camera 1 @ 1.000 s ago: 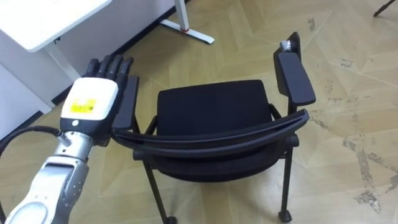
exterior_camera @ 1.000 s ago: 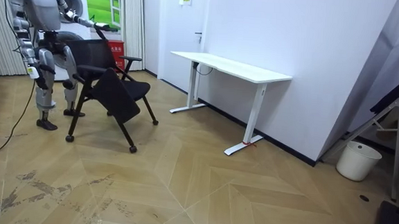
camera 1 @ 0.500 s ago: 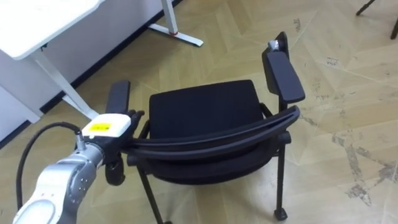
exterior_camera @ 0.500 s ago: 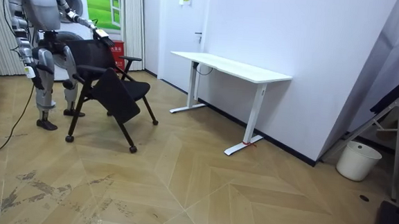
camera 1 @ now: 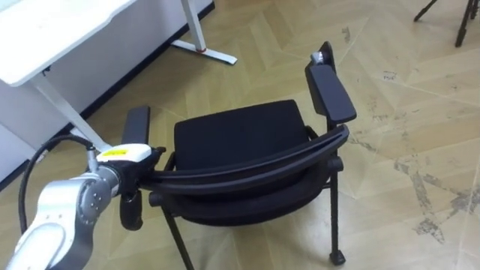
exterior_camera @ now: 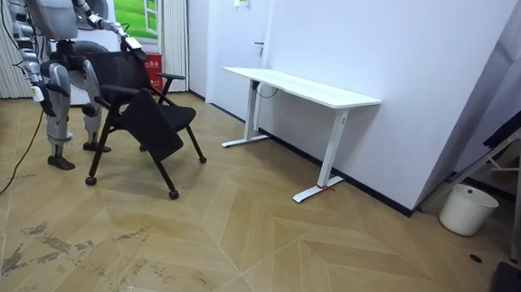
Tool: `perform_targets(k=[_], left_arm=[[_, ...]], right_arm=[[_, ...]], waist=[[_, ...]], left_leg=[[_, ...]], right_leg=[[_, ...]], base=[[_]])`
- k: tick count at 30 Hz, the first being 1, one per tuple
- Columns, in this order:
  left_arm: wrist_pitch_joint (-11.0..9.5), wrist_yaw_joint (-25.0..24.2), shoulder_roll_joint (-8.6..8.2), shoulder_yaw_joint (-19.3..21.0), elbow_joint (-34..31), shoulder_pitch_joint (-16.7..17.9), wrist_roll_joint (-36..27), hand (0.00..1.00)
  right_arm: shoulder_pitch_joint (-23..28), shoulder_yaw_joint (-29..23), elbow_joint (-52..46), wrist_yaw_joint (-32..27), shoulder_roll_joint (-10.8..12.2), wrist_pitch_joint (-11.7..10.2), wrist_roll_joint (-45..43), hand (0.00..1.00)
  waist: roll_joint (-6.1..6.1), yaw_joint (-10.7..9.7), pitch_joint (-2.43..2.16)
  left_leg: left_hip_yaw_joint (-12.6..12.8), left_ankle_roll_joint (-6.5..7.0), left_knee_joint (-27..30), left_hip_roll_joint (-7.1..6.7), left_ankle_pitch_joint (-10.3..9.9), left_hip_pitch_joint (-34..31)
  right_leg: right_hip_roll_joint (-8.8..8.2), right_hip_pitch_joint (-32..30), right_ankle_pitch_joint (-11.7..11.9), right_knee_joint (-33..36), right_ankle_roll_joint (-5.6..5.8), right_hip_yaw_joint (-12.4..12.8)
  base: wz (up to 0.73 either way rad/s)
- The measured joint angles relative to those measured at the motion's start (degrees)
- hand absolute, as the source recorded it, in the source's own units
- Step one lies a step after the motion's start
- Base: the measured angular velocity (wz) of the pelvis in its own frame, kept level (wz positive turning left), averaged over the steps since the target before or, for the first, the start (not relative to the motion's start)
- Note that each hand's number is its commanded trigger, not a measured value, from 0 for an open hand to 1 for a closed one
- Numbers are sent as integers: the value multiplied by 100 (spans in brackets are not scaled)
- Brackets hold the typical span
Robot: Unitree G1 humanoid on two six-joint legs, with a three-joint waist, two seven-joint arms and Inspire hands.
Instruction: Push chair
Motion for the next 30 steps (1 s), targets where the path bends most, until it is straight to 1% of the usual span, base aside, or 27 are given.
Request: perform_targets(k=[1, 2, 3, 5, 6, 7, 8, 9, 10, 12, 13, 14, 15, 16, 18, 19, 21, 22, 23, 24, 26, 27, 29, 30], left_arm=[[-5, -26, 0, 24, -39, 0, -3, 0], [-55, -89, 0, 119, -122, -1, -12, 0], [-143, -116, 0, 235, -177, -2, -59, 0], [-251, -123, -21, 361, -331, 1, -116, 0], [-334, -122, -39, 383, -483, 2, -119, 0], [-381, -120, -39, 387, -561, 2, -131, 0], [-496, -108, -41, 425, -687, 1, -160, 0], [-584, -75, -76, 489, -792, 2, -210, 0], [-623, -34, -103, 521, -812, 2, -264, 0], [-789, 271, -228, 547, -814, 5, -451, 0], [-838, 358, -266, 547, -814, 7, -464, 0], [-928, 531, -307, 547, -816, 15, -544, 0], [-1008, 674, -319, 547, -831, 27, -582, 0], [-1025, 743, -324, 547, -851, 35, -624, 0], [-1141, 996, -445, 619, -964, 54, -682, 0], [-1176, 1043, -454, 619, -1012, 59, -686, 0], [-1394, 1153, -466, 618, -1149, 100, -707, 0], [-1440, 1154, -473, 613, -1152, 110, -749, 0], [-1532, 1171, -503, 607, -1152, 118, -772, 0], [-1634, 1217, -508, 607, -1153, 123, -779, 0], [-1746, 1306, -511, 606, -1189, 130, -781, 0], [-1824, 1362, -511, 606, -1246, 155, -781, 0], [-1935, 1539, -532, 605, -1390, 207, -794, 0], [-2008, 1627, -569, 606, -1517, 211, -807, 0]], right_arm=[[3, -7, -3, -5, 0, -2, -1, 0], [-5, -10, -13, 7, 0, -10, -29, 0], [-7, -26, -18, 54, 0, -43, -49, 0], [-1, -61, 3, 57, 5, -135, -56, 0], [4, -118, 34, 54, 3, -167, -107, 0], [6, -123, 42, 51, 2, -185, -134, 0], [4, -130, 43, 46, 4, -220, -185, 0], [-12, -130, 42, 46, 16, -267, -248, 0], [-16, -124, 42, 44, 17, -288, -252, 0], [-3, -97, 52, 6, 30, -400, -227, 0], [-3, -89, 56, -28, 41, -416, -211, 0], [0, -77, 72, -101, 68, -448, -132, 0], [-2, -77, 104, -157, 91, -464, -66, 0], [1, -79, 118, -174, 100, -464, -47, 0], [61, -83, 137, -208, 110, -473, -40, 0], [78, -83, 143, -210, 114, -487, -35, 0], [100, -78, 199, -235, 151, -565, 13, 0], [101, -68, 223, -251, 161, -593, 29, 0], [103, -22, 284, -298, 188, -653, 55, 0], [109, 59, 317, -332, 201, -682, 76, 0], [89, 131, 329, -331, 211, -714, 76, 0], [63, 160, 378, -330, 226, -791, 77, 0], [62, 180, 392, -325, 236, -860, 77, 0], [60, 179, 413, -322, 242, -896, 72, 0]], waist=[[-9, 4, 2], [9, 27, -10], [5, 33, -12], [-26, 84, 3], [-40, 163, -4], [-42, 168, -5], [-45, 173, -12], [-46, 182, -12], [-43, 191, -14], [-40, 236, -17], [-43, 265, -16], [-46, 297, -18], [-47, 309, -21], [-46, 309, -23], [-34, 311, -34], [-36, 310, -35], [-49, 303, -38], [-47, 301, -39], [-65, 305, -31], [-93, 309, -36], [-133, 328, -43], [-151, 329, -43], [-158, 321, -45], [-158, 318, -45]], left_leg=[[-3, 0, 3, 0, 0, -33], [-19, 1, 40, 0, -1, -86], [-50, 3, 88, 2, -10, -166], [-86, 7, 161, 2, -23, -267], [-87, 8, 187, 7, -39, -295], [-98, 11, 196, 7, -42, -305], [-134, 20, 225, 4, -61, -326], [-158, 26, 303, 4, -91, -358], [-170, 28, 324, 4, -105, -358], [-173, 36, 350, 4, -126, -303], [-171, 36, 341, 3, -126, -282], [-167, 35, 322, 4, -126, -256], [-167, 34, 307, 4, -125, -238], [-169, 33, 309, 5, -124, -237], [-169, 23, 301, 6, -108, -235], [-169, 21, 297, 6, -102, -232], [-166, 18, 289, 6, -93, -219], [-166, 18, 292, 6, -93, -214], [-172, 18, 292, 6, -93, -184], [-173, 17, 287, 6, -93, -158], [-182, 17, 291, 6, -94, -158], [-202, 17, 299, 5, -94, -159], [-227, 17, 302, 4, -94, -152], [-231, 17, 299, 5, -93, -150]], right_leg=[[0, -18, 0, -1, 0, 2], [2, -55, 0, -8, 0, 9], [4, -110, 0, -5, 0, 3], [5, -176, 1, 14, -2, -16], [6, -224, 1, 59, -1, -26], [5, -229, 1, 79, -1, -27], [4, -224, 1, 92, -1, -44], [4, -217, 1, 96, -1, -64], [5, -203, 1, 96, -1, -65], [6, -134, 1, 95, -1, 5], [6, -124, 1, 95, -1, 7], [7, -103, 0, 86, 0, 2], [10, -94, 0, 82, 1, 3], [12, -91, -1, 78, 2, 5], [16, -89, -2, 69, 3, 17], [18, -90, -2, 69, 3, 22], [23, -88, -2, 67, 3, 41], [23, -78, -2, 67, 3, 40], [23, -45, -2, 66, 3, 32], [24, -21, -2, 65, 3, 32], [25, -17, -2, 64, 3, 20], [25, -14, -1, 64, 2, 1], [28, -18, -1, 62, 3, -13], [32, -18, -2, 57, 3, -13]], base=[[4], [8], [10], [7], [4], [7], [14], [12], [6], [0], [-5], [-7], [-6], [-3], [0], [0], [0], [0], [0], [0], [2], [6], [6], [0]])
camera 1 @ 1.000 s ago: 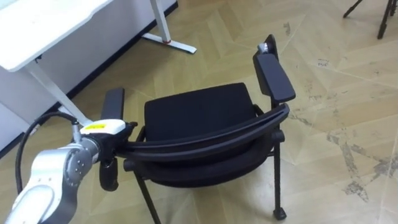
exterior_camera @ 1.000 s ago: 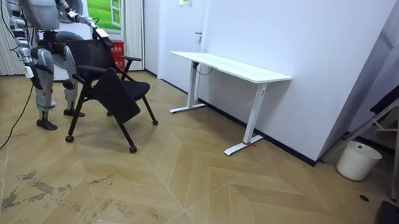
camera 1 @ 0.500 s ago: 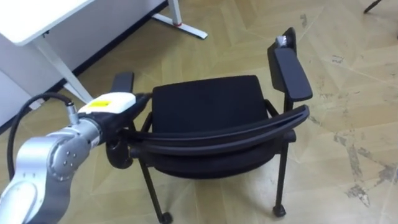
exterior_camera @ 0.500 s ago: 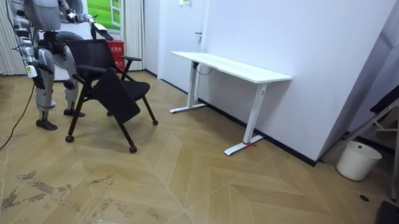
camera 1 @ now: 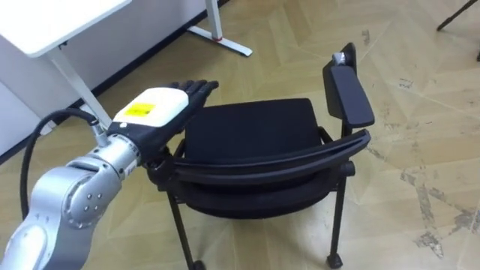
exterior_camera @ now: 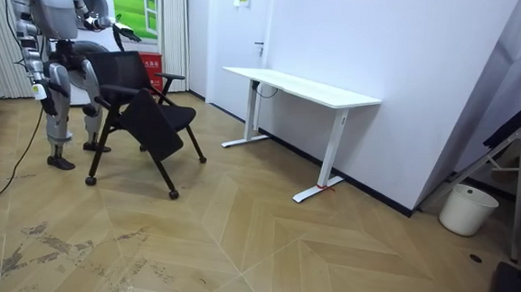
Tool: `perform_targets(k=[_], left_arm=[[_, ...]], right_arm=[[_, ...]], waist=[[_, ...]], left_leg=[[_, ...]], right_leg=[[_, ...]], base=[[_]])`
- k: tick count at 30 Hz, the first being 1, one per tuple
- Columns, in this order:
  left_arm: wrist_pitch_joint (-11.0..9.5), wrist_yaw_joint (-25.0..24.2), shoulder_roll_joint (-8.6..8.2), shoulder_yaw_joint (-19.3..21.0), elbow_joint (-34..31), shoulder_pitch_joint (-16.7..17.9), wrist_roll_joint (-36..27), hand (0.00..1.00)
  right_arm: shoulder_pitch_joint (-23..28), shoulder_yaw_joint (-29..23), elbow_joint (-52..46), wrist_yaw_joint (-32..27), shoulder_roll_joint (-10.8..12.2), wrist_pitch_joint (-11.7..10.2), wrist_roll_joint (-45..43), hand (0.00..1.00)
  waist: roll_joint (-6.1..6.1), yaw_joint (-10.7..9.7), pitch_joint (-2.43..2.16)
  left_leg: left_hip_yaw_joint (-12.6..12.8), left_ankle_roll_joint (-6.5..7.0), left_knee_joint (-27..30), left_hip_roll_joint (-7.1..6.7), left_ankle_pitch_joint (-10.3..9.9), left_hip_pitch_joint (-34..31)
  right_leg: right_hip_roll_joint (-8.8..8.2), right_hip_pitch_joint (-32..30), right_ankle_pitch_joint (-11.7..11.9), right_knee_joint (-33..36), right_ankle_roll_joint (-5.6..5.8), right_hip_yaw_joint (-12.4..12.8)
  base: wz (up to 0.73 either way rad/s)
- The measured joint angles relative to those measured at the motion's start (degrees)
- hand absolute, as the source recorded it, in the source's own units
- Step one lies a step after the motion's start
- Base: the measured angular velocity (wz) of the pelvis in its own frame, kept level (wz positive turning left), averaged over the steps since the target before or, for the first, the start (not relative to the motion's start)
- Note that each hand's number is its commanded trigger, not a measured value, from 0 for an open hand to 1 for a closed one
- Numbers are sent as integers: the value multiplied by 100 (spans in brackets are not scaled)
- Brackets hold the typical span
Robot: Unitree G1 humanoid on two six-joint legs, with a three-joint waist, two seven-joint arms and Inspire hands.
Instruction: Push chair
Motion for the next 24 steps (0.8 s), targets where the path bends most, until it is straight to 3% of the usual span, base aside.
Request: perform_targets(k=[2, 5, 13, 17, 20, 22, 24], left_arm=[[-117, 145, -110, -9, -160, 18, -83, 0], [-245, 348, -136, -168, -174, 55, -95, 0], [-195, 339, -131, -303, -110, 298, -752, 0], [18, 169, -130, -328, 0, 378, -899, 0], [236, -79, -102, -465, 125, 445, -1009, 0], [406, -368, -99, -494, 303, 457, -1002, 0], [710, -757, -88, -536, 565, 488, -998, 0]], right_arm=[[1, -7, 10, 6, 6, -2, -68, 0], [4, -5, 4, 47, -10, -2, -93, 0], [2, -69, -8, 118, -1, 19, -152, 0], [-1, -76, -9, 247, -22, 47, -151, 0], [-17, -104, -52, 251, -35, 191, -154, 0], [-22, -138, -133, 274, -36, 291, -170, 0], [-67, -191, -157, 369, -48, 378, -284, 0]], waist=[[11, -18, -7], [24, -34, -16], [30, -122, -5], [34, -155, 10], [43, -188, 15], [66, -203, 8], [66, -318, 12]], left_leg=[[2, -1, -9, 2, 0, -1], [13, -2, -18, 7, -1, -3], [49, -2, -8, 12, -2, 1], [80, -2, -4, 16, -2, 1], [117, -2, -10, 23, -3, -2], [119, -2, -12, 24, -4, -3], [116, -3, -1, 25, -8, -1]], right_leg=[[4, -1, 0, -12, 0, 4], [8, -8, 0, -6, 0, 16], [7, -8, 2, 19, -3, 24], [10, -13, 2, 18, -3, 75], [9, -36, 2, 20, -4, 101], [9, -42, 3, 15, -4, 105], [9, -37, 3, 13, -4, 102]], base=[[0], [-3], [-1], [-4], [-6], [-2], [0]])
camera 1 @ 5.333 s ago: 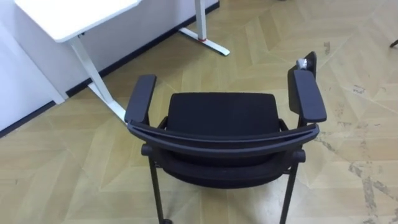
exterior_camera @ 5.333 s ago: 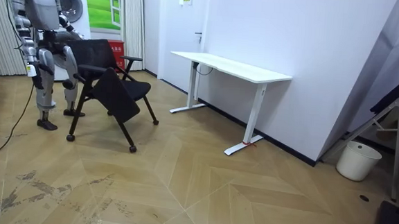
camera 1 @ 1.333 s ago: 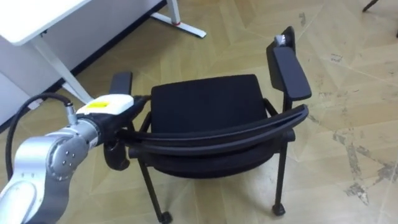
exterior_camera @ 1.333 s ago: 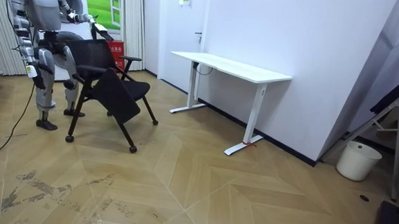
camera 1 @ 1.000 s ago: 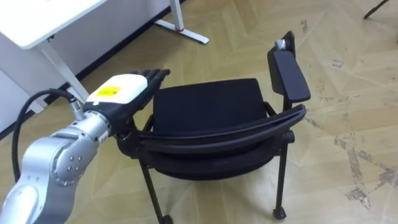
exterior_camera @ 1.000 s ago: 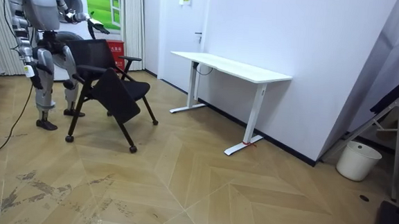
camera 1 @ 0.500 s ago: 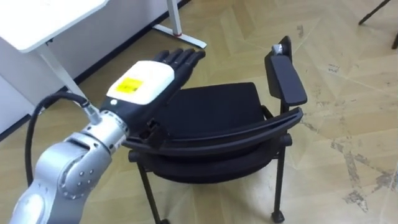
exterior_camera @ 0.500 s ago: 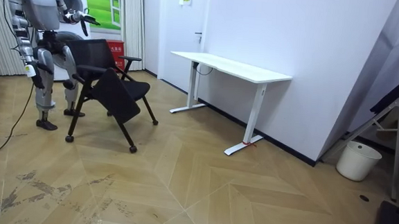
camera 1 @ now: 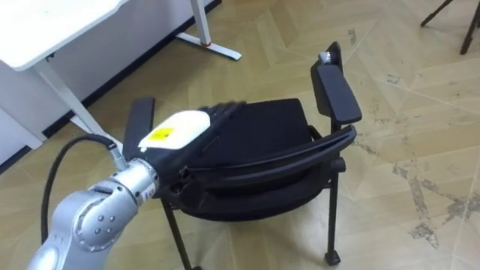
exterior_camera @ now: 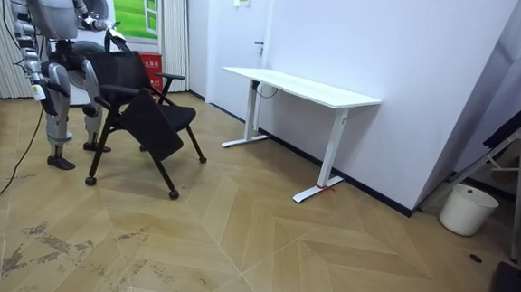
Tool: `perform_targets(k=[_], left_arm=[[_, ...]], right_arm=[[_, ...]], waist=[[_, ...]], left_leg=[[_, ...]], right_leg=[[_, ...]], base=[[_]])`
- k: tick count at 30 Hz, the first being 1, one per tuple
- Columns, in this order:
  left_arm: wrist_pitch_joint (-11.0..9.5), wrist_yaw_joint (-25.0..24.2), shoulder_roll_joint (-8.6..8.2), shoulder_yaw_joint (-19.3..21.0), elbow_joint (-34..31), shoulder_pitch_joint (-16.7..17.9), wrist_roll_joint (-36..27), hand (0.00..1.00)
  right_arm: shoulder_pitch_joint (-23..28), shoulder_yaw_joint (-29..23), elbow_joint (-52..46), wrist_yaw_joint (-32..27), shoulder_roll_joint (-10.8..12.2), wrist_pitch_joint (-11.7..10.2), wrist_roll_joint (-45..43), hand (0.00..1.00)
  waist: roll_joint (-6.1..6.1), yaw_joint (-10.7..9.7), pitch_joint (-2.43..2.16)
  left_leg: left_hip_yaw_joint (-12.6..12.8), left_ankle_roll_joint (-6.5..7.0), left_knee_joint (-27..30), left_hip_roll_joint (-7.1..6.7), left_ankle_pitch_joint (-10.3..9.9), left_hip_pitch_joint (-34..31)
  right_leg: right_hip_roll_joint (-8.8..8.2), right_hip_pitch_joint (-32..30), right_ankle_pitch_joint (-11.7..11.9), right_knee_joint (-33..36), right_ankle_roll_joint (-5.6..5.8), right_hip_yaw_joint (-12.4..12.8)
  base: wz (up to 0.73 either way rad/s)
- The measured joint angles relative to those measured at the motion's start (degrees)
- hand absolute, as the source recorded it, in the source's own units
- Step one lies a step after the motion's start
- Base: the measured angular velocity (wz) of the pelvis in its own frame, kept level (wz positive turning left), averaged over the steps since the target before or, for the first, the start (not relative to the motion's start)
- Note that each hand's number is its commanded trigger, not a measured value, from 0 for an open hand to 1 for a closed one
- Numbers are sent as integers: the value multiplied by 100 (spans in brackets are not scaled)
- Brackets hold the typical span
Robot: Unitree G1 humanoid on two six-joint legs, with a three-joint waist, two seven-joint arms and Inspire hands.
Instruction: Push chair
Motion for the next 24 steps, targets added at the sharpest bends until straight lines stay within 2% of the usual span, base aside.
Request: perform_targets(k=[3, 4, 8, 13, 14, 15, 24], left_arm=[[206, -245, 9, -39, 163, -58, 16, 0], [216, -264, 9, -40, 216, -81, 18, 0], [523, -518, 4, -146, 400, -253, 276, 0], [807, -863, 2, -171, 425, -386, 567, 2], [848, -913, 2, -171, 423, -393, 602, 55], [854, -984, 2, -176, 422, -415, 688, 100], [959, -1147, -29, -160, 413, -529, 923, 100]], right_arm=[[-75, -51, 17, 7, -4, 149, -39, 0], [-81, -62, 23, 9, -8, 168, -38, 0], [-94, -93, -7, 8, -62, 357, -30, 0], [-130, -102, -111, 3, -59, 533, -30, 0], [-127, -96, -128, 3, -60, 538, -29, 0], [-127, -94, -134, 5, -58, 551, -24, 0], [-127, -94, -171, 112, -50, 598, -21, 0]], waist=[[33, -33, 6], [33, -37, 10], [111, -65, 16], [116, -147, 19], [115, -151, 19], [112, -152, 21], [62, -153, 32]], left_leg=[[3, 0, -19, 0, -3, 14], [6, 0, -31, 0, -3, 31], [46, -3, -123, 1, -1, 133], [95, -3, -118, 12, -2, 169], [121, -10, -119, 17, -7, 184], [137, -13, -129, 20, -13, 185], [146, -18, -115, 27, -16, 178]], right_leg=[[0, 7, 1, 2, -1, 2], [-1, 18, 1, 2, -1, 4], [7, 89, 0, -1, 0, 93], [16, 90, 0, 2, 0, 169], [20, 90, 0, 4, 0, 198], [22, 86, 0, 4, 0, 219], [30, 55, -21, -6, -17, 238]], base=[[0], [-3], [-7], [-5], [-13], [-11], [-1]])
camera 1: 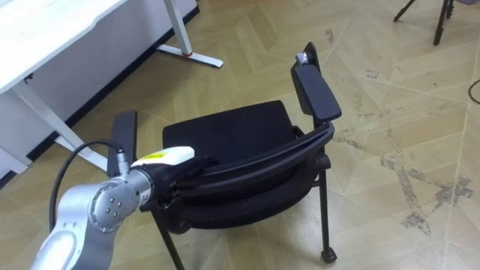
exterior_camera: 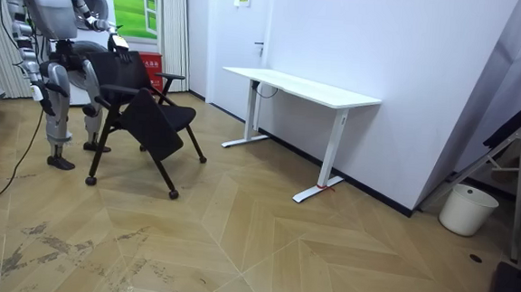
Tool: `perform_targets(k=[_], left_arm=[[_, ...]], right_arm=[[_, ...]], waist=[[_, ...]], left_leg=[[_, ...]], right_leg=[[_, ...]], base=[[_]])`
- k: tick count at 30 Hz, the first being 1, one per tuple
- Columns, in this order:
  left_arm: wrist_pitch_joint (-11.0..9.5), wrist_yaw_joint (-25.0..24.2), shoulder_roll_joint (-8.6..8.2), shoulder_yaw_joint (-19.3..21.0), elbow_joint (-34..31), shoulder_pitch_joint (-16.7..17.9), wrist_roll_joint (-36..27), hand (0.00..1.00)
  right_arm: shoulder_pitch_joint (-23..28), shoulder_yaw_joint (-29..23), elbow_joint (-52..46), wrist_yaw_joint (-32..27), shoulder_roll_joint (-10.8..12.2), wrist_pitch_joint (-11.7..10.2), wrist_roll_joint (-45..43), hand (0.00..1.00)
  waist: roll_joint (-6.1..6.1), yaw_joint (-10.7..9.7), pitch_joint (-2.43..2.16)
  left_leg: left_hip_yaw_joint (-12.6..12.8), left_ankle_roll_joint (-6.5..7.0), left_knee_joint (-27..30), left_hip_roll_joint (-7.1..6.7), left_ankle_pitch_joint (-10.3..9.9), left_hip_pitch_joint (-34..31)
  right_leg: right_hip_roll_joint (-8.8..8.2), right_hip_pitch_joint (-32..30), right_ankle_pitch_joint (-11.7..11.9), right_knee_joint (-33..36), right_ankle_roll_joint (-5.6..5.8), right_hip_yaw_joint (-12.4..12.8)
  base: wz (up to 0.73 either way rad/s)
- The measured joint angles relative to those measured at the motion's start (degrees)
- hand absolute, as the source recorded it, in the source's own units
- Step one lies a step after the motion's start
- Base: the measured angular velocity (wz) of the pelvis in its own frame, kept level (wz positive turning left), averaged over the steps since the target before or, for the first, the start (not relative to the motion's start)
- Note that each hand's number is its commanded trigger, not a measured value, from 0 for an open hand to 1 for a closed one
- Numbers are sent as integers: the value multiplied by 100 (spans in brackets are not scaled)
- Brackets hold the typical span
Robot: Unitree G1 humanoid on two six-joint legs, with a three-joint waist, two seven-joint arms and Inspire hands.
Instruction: Push chair
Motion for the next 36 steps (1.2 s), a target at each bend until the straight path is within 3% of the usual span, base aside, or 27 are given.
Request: perform_targets(k=[3, 12, 23, 31, 36], left_arm=[[125, 19, -13, 19, 84, -197, 110, 100], [28, 149, 10, 30, -50, -74, 156, 100], [25, 176, 18, 28, 1, -62, 224, 100], [93, 207, 45, 44, 0, -14, 222, 100], [92, 208, 89, 153, -60, 22, 222, 100]], right_arm=[[0, -4, -11, 23, 41, -9, 0, 0], [3, 1, -47, 2, 44, -18, -19, 0], [-2, -236, -232, -154, 20, -32, -180, 0], [0, -861, -310, -854, 21, -34, 177, 0], [19, -1037, -1371, -1405, 27, -79, -492, 0]], waist=[[-72, -2, 16], [-114, 130, -3], [-21, 5, -43], [-32, -61, -39], [-55, -165, -49]], left_leg=[[1, -16, 0, 9, -11, -23], [-21, -13, 27, 11, -42, -34], [-135, 1, 310, 40, -144, -196], [-147, 2, 297, 33, -143, -187], [-134, 29, 420, 20, -159, -347]], right_leg=[[9, -40, -1, 0, -2, 9], [10, -26, 0, 36, -2, -13], [32, -43, 0, 119, -2, -26], [21, -15, -1, 123, -1, -57], [-9, -182, -20, 220, 23, -55]], base=[[-1], [1], [3], [0], [0]])
